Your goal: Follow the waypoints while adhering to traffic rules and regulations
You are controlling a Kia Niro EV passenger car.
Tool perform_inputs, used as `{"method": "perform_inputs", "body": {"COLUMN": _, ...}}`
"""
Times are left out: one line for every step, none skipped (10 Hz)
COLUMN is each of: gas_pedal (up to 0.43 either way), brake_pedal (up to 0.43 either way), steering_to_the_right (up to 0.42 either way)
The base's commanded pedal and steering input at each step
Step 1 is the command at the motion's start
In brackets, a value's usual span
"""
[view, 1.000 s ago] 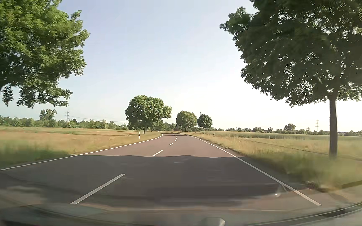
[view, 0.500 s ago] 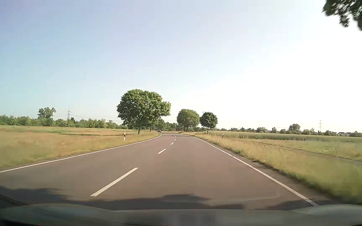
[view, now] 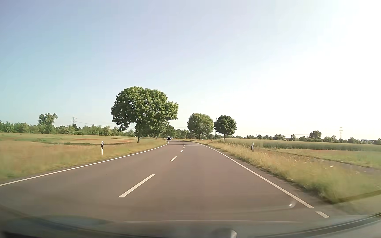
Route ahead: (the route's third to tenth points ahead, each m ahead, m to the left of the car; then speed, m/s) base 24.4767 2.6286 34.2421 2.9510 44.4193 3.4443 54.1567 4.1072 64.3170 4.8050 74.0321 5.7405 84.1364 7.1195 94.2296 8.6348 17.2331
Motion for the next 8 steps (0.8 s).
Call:
{"method": "perform_inputs", "body": {"gas_pedal": 0.11, "brake_pedal": 0.03, "steering_to_the_right": -0.004}}
{"method": "perform_inputs", "body": {"gas_pedal": 0.11, "brake_pedal": 0.03, "steering_to_the_right": -0.004}}
{"method": "perform_inputs", "body": {"gas_pedal": 0.098, "brake_pedal": 0.03, "steering_to_the_right": -0.004}}
{"method": "perform_inputs", "body": {"gas_pedal": 0.087, "brake_pedal": 0.03, "steering_to_the_right": -0.005}}
{"method": "perform_inputs", "body": {"gas_pedal": 0.087, "brake_pedal": 0.03, "steering_to_the_right": -0.004}}
{"method": "perform_inputs", "body": {"gas_pedal": 0.087, "brake_pedal": 0.03, "steering_to_the_right": -0.004}}
{"method": "perform_inputs", "body": {"gas_pedal": 0.087, "brake_pedal": 0.03, "steering_to_the_right": -0.005}}
{"method": "perform_inputs", "body": {"gas_pedal": 0.087, "brake_pedal": 0.03, "steering_to_the_right": -0.005}}
